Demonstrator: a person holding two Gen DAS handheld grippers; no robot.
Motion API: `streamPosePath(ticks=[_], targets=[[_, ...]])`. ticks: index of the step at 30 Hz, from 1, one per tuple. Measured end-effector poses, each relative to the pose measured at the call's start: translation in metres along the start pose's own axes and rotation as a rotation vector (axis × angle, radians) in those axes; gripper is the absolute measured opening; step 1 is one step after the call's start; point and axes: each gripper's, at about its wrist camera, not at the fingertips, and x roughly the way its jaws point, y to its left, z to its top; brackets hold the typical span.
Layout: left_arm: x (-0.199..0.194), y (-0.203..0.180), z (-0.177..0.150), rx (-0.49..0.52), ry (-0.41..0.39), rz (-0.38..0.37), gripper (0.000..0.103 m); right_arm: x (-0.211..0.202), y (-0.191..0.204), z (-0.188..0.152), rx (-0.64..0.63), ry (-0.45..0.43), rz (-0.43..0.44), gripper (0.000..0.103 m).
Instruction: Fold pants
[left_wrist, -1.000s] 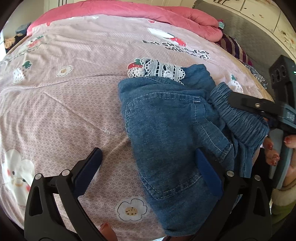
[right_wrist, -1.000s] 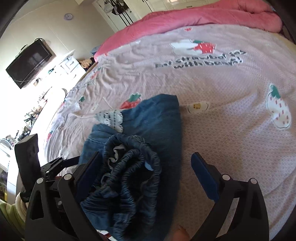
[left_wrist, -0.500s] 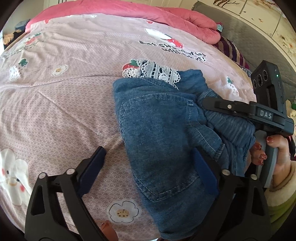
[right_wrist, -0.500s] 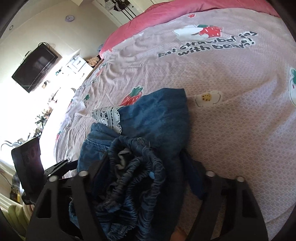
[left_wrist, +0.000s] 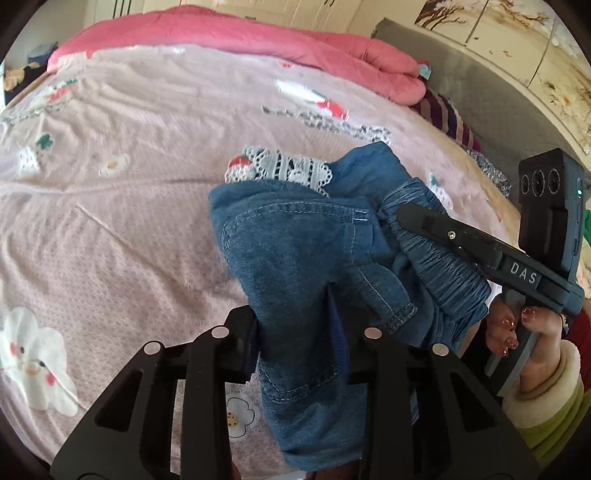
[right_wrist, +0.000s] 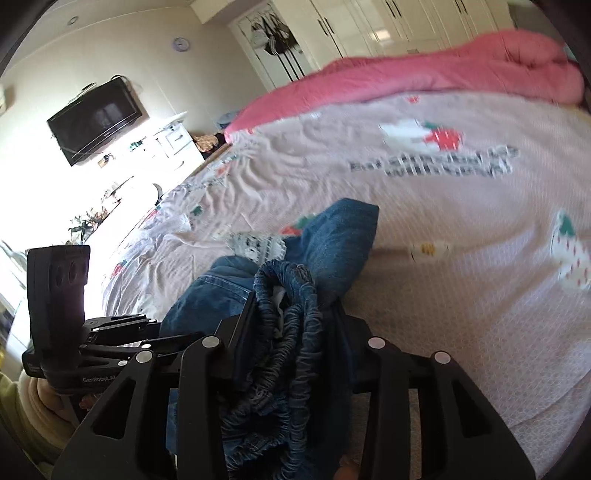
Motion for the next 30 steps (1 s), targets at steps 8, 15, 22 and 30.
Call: streamPosePath(ticks=[8,15,22,30], targets=[[-0.024,0.012,0.024,-0.006,-0.106,0.068,0.024,0.012,0.022,0.033,-0.042,-0.065,0.017,0.036],[-0.025,0.046,0.052,-0.035,-0.146,0.145,0.024,0.061,0.019,0.059,0.047,-0.045,0.032,0.036],[0.006,0.067,0.048,-0.045,-0.085,0.181,0.024,0.109,0.005,0.053,0.053,0.059,-0.048,0.038],[0.015,0.076,0.033,-0.054,-0.083,0.205,0.038,0.110,0.004,0.042,0.025,0.073,-0.118,0.052]])
